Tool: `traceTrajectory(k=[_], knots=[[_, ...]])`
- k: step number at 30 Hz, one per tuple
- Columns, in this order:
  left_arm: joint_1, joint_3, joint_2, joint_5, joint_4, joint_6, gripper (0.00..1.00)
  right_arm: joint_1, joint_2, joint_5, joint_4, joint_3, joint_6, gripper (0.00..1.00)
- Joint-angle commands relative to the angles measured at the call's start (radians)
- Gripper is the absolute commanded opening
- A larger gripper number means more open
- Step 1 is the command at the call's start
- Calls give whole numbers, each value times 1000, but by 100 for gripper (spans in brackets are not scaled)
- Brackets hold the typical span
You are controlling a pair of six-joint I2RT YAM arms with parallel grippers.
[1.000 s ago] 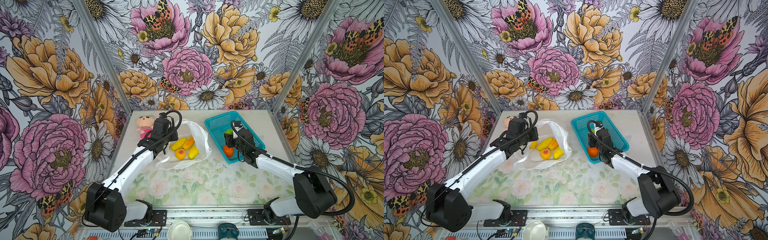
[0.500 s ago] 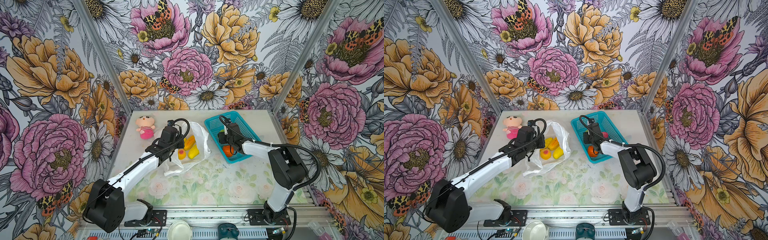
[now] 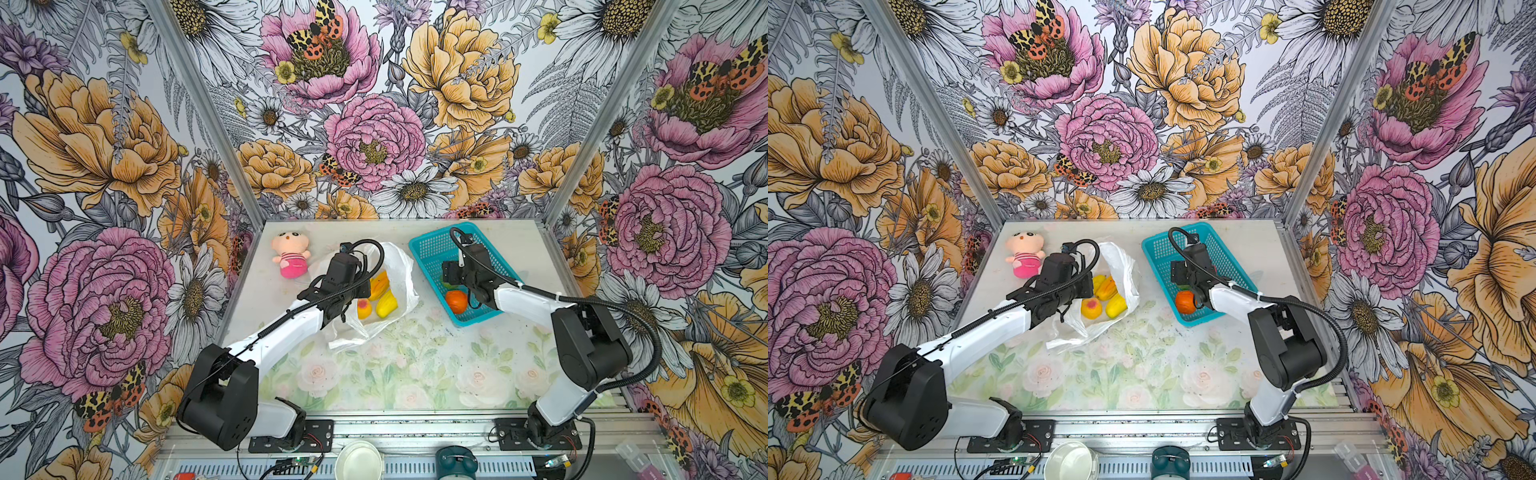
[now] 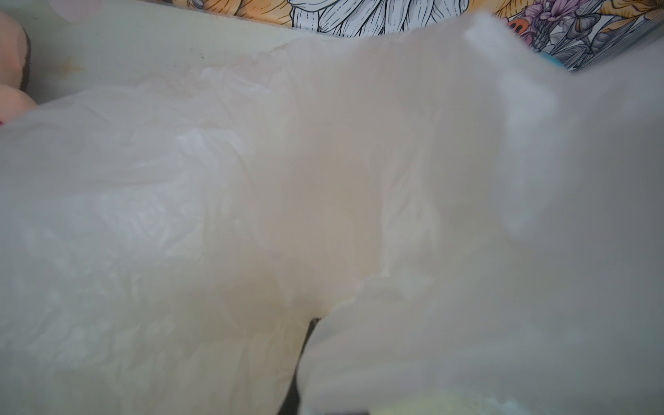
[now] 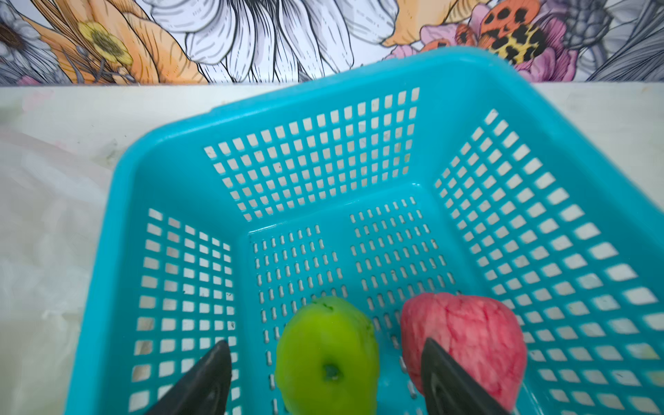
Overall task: Untie the knot of the plastic bag and take out the fruit
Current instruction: Place the fruit in the basket, then pick up the fruit from the plastic bag.
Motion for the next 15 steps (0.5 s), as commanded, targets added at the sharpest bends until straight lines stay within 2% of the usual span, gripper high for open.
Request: traceTrajectory(k=[1,5,8,11,15], knots=[[-5,15,-21,-13,13,21,0,18,-174,-1,93,-89,25,74],[-4,16,-21,-13,13,22,0,117,-402,26,136,-188,-17,61],[-4,19,-23,-13,9,22,0,251,-541,36,149,-223,-100,58],[-4,19,-26,-11,7,24,0,393,-618,41,139,-220,-180,56],[-3,21,-23,-17,3,24,0,594,-637,50,129,-190,-288,55]])
